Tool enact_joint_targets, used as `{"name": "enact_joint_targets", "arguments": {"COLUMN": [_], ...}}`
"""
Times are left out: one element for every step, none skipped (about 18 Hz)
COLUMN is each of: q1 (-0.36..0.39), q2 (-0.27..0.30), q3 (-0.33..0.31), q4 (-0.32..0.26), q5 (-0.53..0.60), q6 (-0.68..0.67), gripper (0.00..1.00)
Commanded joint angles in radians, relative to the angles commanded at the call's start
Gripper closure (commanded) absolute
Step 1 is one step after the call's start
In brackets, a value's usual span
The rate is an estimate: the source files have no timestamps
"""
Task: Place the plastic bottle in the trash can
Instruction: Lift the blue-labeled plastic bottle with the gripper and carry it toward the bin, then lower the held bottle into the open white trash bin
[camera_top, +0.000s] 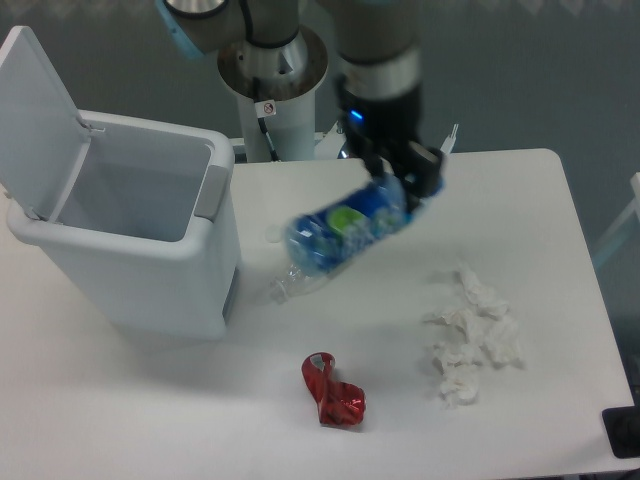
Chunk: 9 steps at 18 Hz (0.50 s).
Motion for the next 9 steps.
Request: {"name": "enact_joint_targets", "arguments": {"q1": [-0.020, -0.038, -0.060, -0.081, -0.098, -0.118, -0.132, -0.144, -0.161], "q2": [0.012, 0.023, 0.035, 0.051, 0.066, 0.075, 0.080, 0.081, 0.080], "q3": [0.000, -0.003, -0.006, -0.015, -0.026, -0.037, -0.038, -0.038, -0.038], "q4": [-0.002, -0.005, -0.005, -0.005, -0.003, -0.002, -0.002, -0.002, 0.003], "q5": [-0.003, -0.003, -0.005, -0.005, -0.008, -0.024, -0.041, -0.060, -0.081], "q6": [-0.006, -0.008, -0.009, -0.012, -0.017, -0.019, -0.028, -0.043, -0.064], "gripper": [0.40, 0.40, 0.40, 0.40, 0.40, 0.40, 0.40, 0.40, 0.40]}}
